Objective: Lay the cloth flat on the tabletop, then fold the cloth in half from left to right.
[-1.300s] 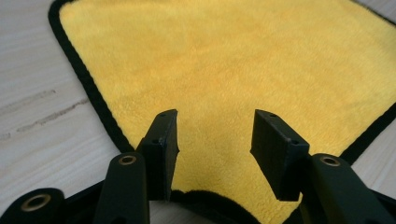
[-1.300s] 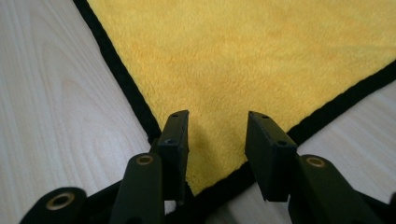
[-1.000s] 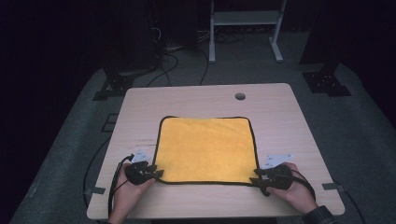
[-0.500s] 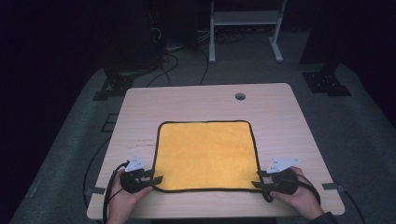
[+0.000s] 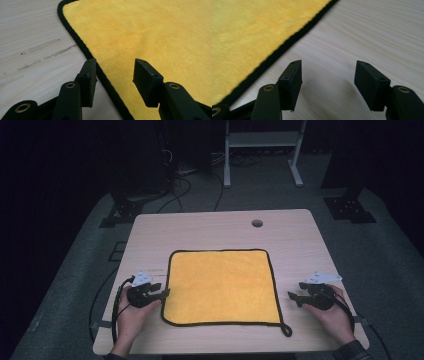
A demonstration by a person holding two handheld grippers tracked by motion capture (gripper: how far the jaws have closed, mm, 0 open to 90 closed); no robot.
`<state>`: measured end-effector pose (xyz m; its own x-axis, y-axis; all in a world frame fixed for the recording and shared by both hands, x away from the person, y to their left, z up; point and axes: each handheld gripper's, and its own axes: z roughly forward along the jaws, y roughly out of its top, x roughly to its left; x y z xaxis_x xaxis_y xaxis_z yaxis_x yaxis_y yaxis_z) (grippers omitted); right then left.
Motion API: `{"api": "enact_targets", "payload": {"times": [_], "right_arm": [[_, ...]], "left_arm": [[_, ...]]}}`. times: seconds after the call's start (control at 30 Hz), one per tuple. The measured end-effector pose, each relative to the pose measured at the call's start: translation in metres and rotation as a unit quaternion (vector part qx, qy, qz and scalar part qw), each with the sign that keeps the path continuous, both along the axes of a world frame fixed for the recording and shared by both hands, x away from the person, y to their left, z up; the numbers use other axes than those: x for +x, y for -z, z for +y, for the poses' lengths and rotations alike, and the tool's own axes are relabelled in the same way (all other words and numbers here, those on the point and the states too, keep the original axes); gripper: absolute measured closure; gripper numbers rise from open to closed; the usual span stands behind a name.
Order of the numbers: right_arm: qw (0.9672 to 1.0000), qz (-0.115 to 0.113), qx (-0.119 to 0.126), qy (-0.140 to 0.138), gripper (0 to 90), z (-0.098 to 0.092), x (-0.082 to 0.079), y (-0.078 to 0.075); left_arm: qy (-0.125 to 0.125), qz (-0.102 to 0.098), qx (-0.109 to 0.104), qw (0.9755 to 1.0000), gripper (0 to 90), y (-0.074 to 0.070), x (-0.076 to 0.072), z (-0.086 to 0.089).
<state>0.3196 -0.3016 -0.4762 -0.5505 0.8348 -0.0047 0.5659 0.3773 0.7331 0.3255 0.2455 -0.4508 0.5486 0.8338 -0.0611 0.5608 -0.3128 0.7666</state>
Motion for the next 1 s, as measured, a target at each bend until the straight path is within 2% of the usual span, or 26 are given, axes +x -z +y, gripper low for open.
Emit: {"api": "enact_targets", "payload": {"times": [0.1,0.17,0.2,0.3,0.37,0.57,1.0], "right_arm": [[0.9999,0.003,-0.006,0.012,38.1,-0.007,0.002,0.003],[0.9998,0.005,0.001,0.019,36.4,-0.011,0.003,0.005],[0.9996,0.005,0.008,0.026,32.1,-0.014,0.003,0.006],[0.9995,-0.007,0.015,0.025,27.8,-0.016,0.004,0.01],[0.9995,-0.006,0.014,0.029,25.9,-0.017,0.004,0.01],[0.9995,-0.004,0.012,0.028,23.2,-0.016,0.005,0.01],[0.9996,-0.003,0.012,0.025,22.0,-0.015,0.005,0.01]], "left_arm": [[-0.008,-0.003,0.006,0.9999,51.0,0.002,0.008,-0.001],[-0.012,-0.002,0.008,0.9999,51.2,0.003,0.013,-0.001],[-0.013,-0.003,0.011,0.9998,50.9,0.003,0.016,-0.001],[-0.022,-0.003,0.014,0.9997,49.9,0.006,0.024,-0.001],[-0.024,-0.001,0.012,0.9996,49.9,0.007,0.028,-0.002],[-0.016,0.003,0.027,0.9995,50.3,0.014,0.04,-0.004],[-0.033,0.014,0.035,0.9988,52.3,0.022,0.047,-0.004]]}}
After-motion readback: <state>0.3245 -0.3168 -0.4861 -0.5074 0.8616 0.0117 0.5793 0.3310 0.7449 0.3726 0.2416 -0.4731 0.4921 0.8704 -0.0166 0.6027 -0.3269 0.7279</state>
